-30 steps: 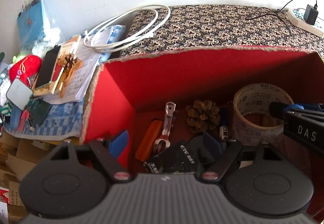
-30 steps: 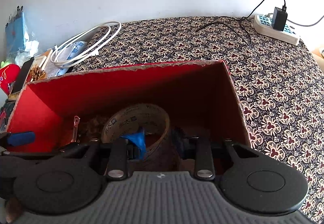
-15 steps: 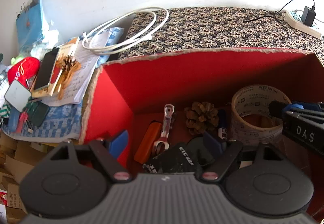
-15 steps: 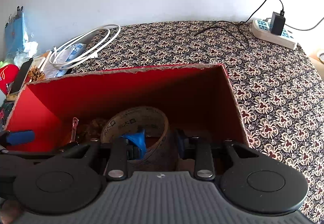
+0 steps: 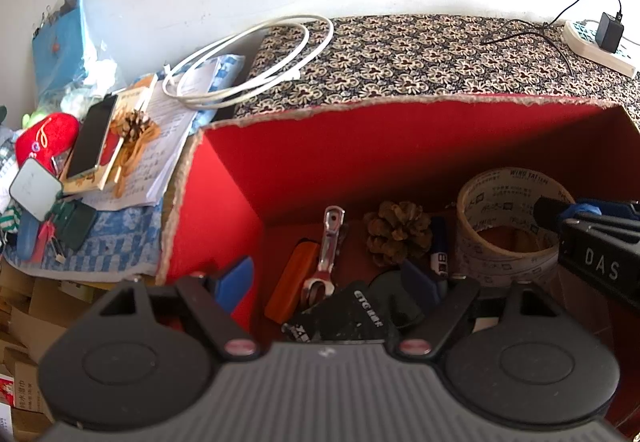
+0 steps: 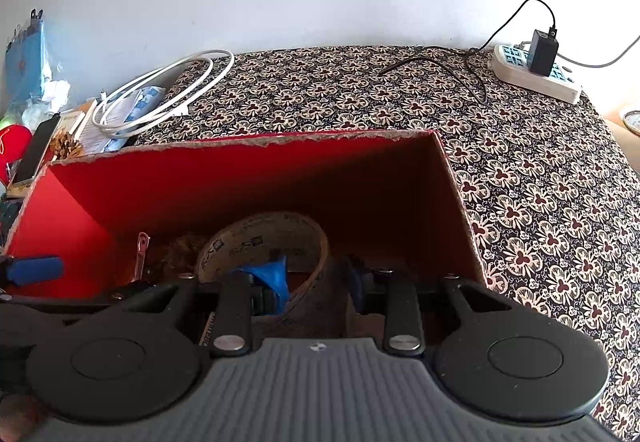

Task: Organize rigid objects

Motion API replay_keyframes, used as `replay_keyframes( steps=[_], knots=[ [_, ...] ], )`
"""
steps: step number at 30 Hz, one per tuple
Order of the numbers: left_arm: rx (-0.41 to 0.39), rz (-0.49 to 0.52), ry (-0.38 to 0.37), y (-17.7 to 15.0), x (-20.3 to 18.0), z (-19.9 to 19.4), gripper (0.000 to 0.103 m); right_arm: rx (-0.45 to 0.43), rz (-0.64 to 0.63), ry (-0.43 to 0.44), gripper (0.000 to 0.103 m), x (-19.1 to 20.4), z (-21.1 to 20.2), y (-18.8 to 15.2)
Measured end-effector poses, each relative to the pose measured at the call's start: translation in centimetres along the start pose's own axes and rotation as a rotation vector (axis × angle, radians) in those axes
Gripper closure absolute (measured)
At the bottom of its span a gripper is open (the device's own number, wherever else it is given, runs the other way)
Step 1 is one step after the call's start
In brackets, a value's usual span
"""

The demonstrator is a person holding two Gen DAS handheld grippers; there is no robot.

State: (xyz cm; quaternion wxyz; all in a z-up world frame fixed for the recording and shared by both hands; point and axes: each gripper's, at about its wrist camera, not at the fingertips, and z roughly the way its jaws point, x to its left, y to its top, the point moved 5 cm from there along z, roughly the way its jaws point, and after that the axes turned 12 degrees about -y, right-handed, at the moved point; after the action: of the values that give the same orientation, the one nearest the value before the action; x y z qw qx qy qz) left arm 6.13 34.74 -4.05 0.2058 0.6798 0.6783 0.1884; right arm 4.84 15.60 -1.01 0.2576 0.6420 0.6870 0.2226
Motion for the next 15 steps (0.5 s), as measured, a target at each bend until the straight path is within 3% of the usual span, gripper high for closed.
replay_keyframes(
  steps=[15],
  knots=[
    [-0.009, -0.01, 0.004, -0.01, -0.12, -0.12, 0.02, -0.009, -0.015, -0.008, 0.089, 0.15, -0.03, 0.04]
  ],
)
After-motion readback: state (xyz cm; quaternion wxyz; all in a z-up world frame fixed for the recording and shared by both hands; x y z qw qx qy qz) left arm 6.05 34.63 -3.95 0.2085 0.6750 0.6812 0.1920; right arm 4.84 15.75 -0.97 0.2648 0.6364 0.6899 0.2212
